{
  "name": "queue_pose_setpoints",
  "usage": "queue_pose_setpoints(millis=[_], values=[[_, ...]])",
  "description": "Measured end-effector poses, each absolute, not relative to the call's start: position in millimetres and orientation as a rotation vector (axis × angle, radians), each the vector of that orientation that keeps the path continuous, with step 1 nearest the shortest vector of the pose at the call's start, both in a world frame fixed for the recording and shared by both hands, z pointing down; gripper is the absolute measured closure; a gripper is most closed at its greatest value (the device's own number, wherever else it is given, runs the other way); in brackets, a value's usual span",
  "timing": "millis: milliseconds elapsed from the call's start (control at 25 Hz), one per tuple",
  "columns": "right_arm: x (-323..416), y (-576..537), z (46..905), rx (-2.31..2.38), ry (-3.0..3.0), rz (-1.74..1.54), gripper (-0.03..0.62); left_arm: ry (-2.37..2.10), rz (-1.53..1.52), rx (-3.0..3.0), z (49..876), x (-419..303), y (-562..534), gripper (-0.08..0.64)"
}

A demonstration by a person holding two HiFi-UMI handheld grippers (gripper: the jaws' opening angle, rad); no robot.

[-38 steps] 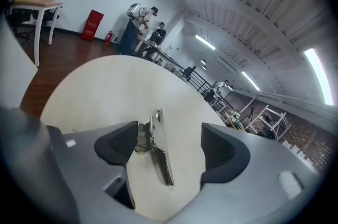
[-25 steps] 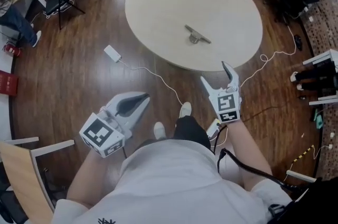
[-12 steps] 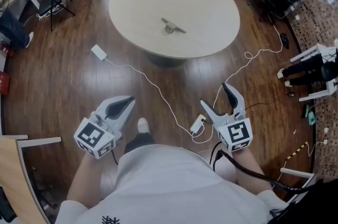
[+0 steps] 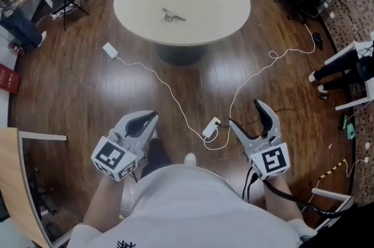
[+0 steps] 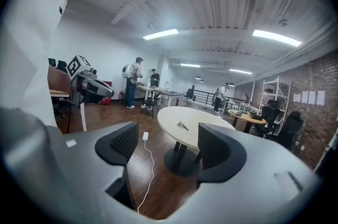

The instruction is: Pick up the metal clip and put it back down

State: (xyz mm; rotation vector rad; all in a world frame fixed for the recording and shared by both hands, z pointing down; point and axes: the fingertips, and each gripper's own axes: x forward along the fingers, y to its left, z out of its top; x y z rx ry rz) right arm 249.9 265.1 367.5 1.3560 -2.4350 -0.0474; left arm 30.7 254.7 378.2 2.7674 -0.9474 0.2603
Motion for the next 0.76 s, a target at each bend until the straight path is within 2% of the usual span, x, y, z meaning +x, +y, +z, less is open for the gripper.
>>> queue_pose_setpoints(millis=[400,760], values=[[281,306,360,1.407,-2.456,-0.01,0.239,-0.932,0.381,2.78,361,52,303,0.554],[281,331,365,1.414,-2.44,0.039,0.244,-0.811,0.384,2.805,364,80,316,0.549]])
